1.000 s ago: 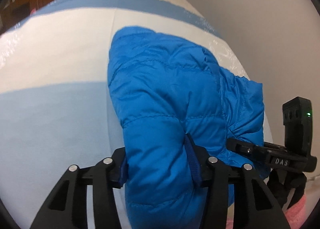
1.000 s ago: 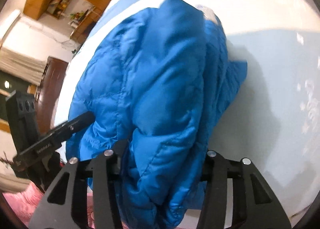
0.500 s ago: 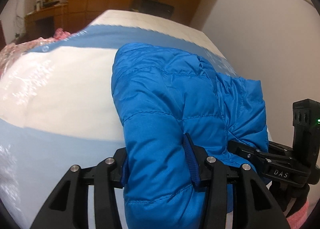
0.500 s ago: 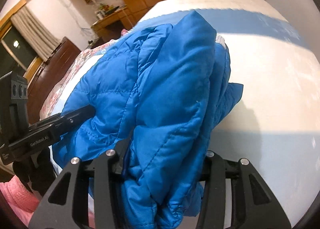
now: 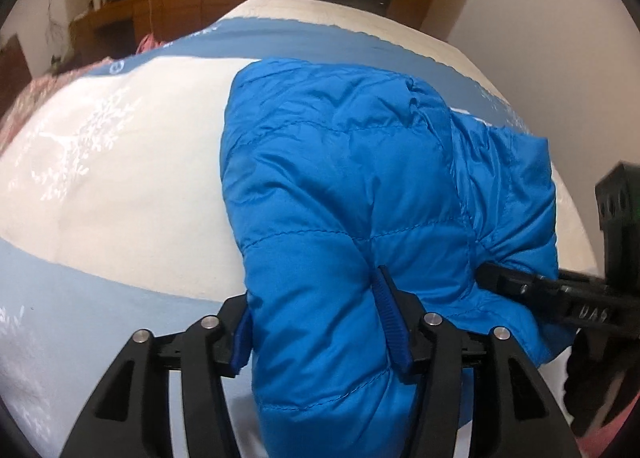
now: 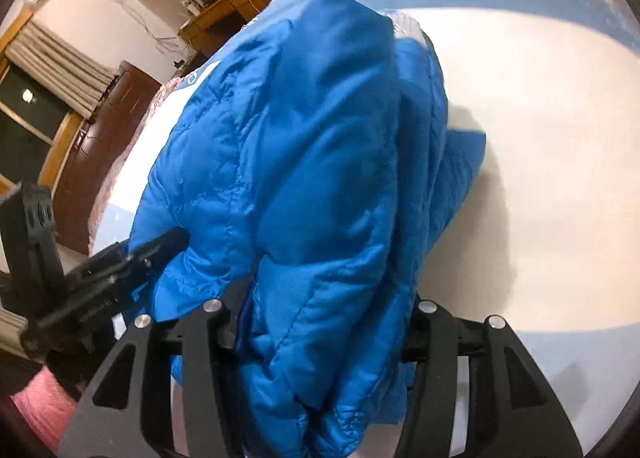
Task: Fold large clothes
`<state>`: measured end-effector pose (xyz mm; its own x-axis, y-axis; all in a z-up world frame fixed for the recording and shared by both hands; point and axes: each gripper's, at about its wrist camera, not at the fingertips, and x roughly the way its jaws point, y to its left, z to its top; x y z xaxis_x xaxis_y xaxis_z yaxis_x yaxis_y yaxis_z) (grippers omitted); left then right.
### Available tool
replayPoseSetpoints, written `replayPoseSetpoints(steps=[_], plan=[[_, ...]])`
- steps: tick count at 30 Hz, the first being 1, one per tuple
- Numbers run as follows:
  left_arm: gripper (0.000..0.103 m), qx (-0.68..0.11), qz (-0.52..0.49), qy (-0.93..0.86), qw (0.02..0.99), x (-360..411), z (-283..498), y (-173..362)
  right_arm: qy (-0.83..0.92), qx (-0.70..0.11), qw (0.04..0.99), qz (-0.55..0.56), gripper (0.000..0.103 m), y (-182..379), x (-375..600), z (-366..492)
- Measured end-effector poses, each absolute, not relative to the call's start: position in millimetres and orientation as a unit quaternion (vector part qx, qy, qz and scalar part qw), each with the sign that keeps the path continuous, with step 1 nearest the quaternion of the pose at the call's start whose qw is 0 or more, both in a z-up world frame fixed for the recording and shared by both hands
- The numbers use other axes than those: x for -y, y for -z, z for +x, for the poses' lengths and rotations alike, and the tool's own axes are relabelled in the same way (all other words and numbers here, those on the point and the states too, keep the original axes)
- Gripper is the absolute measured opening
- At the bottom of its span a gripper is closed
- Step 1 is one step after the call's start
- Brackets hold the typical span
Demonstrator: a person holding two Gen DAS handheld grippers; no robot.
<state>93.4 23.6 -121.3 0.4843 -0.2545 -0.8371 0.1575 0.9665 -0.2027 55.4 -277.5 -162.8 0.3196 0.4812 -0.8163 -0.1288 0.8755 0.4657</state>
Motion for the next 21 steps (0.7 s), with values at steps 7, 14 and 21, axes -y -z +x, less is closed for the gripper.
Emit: replayPoseSetpoints(steps=[7, 14, 21], plan=[[0.059, -0.507, -0.047, 0.106, 0.854, -33, 100, 106, -0.173, -0.558, 0.800, 0.137, 0.065, 129, 291, 36], [0.059, -0.507, -0.031, 0.090, 0.857, -30, 78, 99, -0.134, -0.573, 0.803, 0.096, 0.064, 107, 287, 18], [0.059, -0.514, -0.022, 0.066, 0.855, -25, 74, 110, -0.102, -0.585, 0.800, 0.083, 0.058, 121, 281, 16]])
